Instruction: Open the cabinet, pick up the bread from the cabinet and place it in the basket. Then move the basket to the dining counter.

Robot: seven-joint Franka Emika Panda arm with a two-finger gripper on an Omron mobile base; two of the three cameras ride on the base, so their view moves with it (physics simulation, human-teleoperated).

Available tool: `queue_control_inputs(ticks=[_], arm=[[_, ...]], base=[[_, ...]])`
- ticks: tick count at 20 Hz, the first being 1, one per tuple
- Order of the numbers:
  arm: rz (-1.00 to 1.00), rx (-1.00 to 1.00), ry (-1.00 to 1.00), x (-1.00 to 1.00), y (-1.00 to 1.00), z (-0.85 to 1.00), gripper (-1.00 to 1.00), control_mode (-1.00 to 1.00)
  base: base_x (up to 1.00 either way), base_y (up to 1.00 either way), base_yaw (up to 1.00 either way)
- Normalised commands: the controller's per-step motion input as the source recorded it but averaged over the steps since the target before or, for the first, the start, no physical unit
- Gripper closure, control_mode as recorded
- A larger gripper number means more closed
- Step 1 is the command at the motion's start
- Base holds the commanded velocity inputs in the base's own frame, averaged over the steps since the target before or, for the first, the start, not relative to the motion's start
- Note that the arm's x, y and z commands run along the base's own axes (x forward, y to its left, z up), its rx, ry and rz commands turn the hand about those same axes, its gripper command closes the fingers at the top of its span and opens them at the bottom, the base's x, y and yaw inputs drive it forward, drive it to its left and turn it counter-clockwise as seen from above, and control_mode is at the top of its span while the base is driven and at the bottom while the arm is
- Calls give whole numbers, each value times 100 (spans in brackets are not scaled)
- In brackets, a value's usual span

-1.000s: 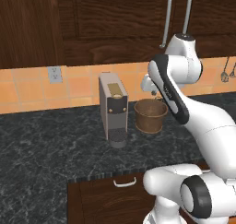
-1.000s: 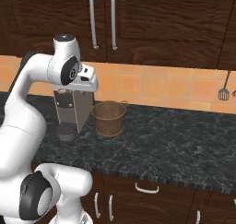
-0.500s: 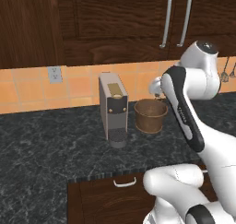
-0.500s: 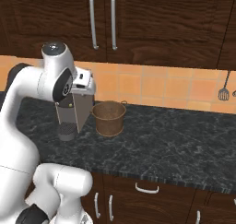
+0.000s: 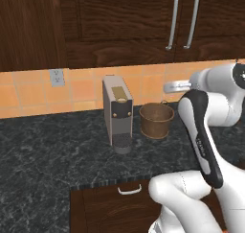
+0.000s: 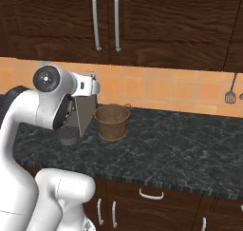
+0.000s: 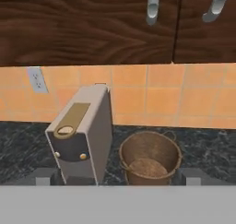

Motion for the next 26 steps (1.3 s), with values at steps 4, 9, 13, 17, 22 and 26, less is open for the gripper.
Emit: queue_control_inputs(ticks=[4, 9, 13, 17, 22, 26], arm=[[-14, 0, -19, 16, 9, 41, -100, -100], [-29, 0, 2, 62, 9, 19, -100, -100], [-19, 0, 8, 68, 0, 62, -100, -100], [-1, 0, 7, 10, -6, 93, -100, -100], [3, 0, 5, -6, -26, 70, -100, -100], [13, 7, -4, 24, -20, -2, -100, -100]], base=[[0, 0, 0], [0, 0, 0], [0, 0, 0], [0, 0, 0], [0, 0, 0], [0, 0, 0]])
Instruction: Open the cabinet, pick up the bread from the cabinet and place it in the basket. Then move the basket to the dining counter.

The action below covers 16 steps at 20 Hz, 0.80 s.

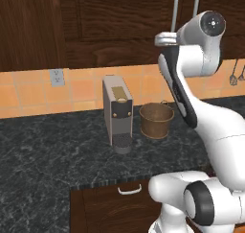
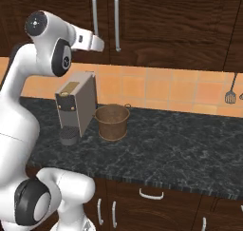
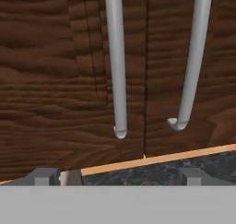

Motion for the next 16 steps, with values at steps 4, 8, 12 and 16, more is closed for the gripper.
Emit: queue_control_inputs(ticks=[4, 8, 12, 16], arm=[[15, 15, 0, 42, -31, 0, -100, -100], [18, 13, -3, 31, -33, 2, -100, -100], [7, 11, 0, 65, -7, 32, -100, -100], [5, 12, 0, 55, 4, 37, -100, -100]], base=[[0, 0, 0], [0, 0, 0], [0, 0, 0], [0, 0, 0]])
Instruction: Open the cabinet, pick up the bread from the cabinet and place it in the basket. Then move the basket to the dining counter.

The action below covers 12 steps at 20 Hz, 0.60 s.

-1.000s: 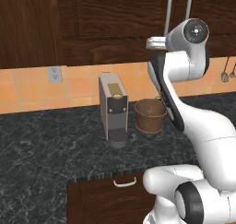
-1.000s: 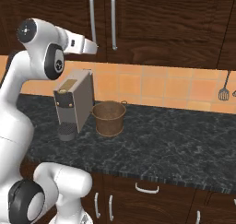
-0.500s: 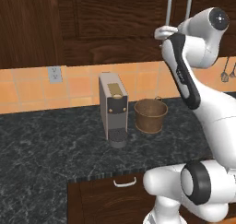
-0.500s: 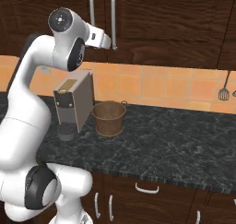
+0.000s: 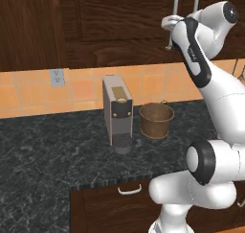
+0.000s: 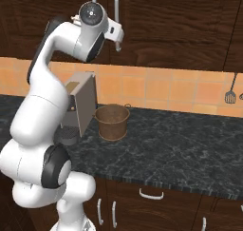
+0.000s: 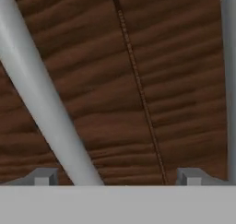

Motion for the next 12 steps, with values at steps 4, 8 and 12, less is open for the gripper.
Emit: queue_control_inputs(ticks=[4, 8, 12], arm=[[2, 9, 0, 33, 0, 19, -100, -100], [0, 4, -2, 7, 15, 0, -100, -100], [0, 1, -13, 27, 29, 0, -100, -100]], base=[[0, 0, 0], [0, 0, 0], [0, 0, 0]])
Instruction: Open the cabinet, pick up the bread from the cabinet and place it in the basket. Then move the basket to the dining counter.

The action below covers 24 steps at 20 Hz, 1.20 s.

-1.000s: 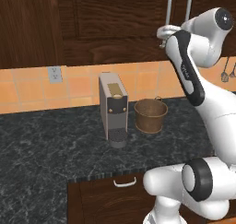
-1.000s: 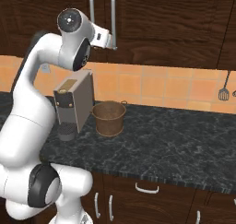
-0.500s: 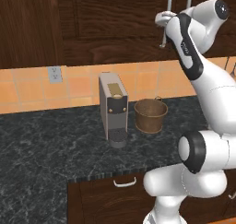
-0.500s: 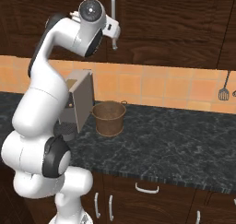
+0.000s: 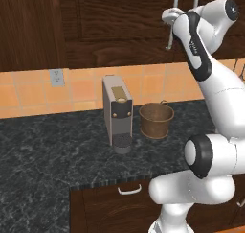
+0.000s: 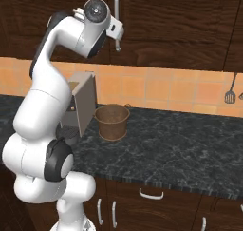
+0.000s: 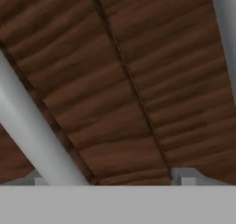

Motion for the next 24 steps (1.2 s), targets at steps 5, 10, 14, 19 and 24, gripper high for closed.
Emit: queue_control_inputs(ticks=[5, 10, 14, 19, 24], arm=[[-1, 1, -11, 8, 57, 0, -100, -100], [-1, 0, 0, 21, 56, 31, -100, -100], [0, 0, -1, 65, 38, 3, 100, -100], [0, 0, -5, 33, 29, 0, 100, -100], [-10, 0, -4, -36, 2, 9, 100, -100]], base=[[0, 0, 0], [0, 0, 0], [0, 0, 0], [0, 0, 0], [0, 0, 0]])
